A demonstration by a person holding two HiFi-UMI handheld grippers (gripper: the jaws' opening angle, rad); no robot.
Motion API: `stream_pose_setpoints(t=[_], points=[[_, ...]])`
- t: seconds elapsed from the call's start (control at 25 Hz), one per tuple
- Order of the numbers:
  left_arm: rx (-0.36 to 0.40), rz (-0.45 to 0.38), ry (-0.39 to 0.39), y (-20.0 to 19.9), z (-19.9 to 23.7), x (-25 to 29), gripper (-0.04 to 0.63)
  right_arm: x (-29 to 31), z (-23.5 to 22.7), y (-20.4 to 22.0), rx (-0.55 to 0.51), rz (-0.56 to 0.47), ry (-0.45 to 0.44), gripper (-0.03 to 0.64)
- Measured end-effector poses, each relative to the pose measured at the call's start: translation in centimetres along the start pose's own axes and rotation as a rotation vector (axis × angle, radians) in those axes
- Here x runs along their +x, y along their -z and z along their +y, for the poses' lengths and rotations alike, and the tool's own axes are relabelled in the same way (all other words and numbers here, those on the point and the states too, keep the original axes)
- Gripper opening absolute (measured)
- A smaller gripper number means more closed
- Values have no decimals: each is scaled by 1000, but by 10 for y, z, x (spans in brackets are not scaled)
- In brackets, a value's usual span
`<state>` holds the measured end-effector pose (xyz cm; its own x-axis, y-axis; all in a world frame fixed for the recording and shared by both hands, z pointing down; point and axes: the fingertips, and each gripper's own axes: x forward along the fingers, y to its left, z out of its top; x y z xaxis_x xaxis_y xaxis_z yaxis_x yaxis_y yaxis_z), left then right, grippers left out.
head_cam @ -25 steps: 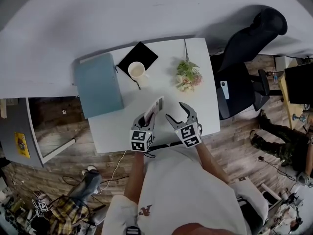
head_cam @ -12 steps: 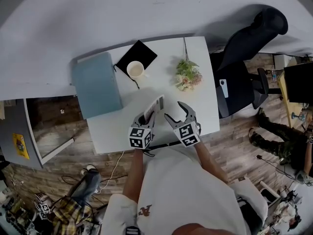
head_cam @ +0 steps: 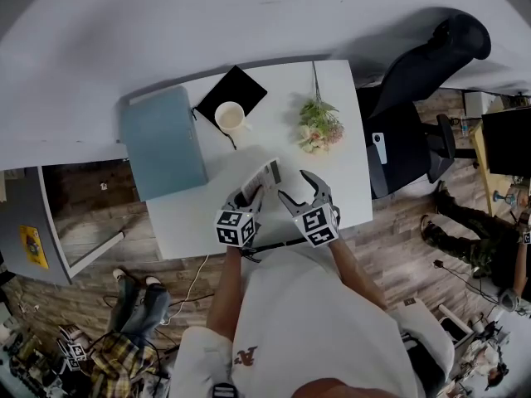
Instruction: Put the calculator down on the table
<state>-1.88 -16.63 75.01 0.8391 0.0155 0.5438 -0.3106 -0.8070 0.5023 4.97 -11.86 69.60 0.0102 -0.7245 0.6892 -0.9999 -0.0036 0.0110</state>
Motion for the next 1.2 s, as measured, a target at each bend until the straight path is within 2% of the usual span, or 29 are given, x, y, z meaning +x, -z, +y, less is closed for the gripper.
stream_pose_setpoints(t=[1.2], points=[[-257, -25, -20, 14, 37, 2, 138, 11, 10, -4, -20, 11, -14, 324]])
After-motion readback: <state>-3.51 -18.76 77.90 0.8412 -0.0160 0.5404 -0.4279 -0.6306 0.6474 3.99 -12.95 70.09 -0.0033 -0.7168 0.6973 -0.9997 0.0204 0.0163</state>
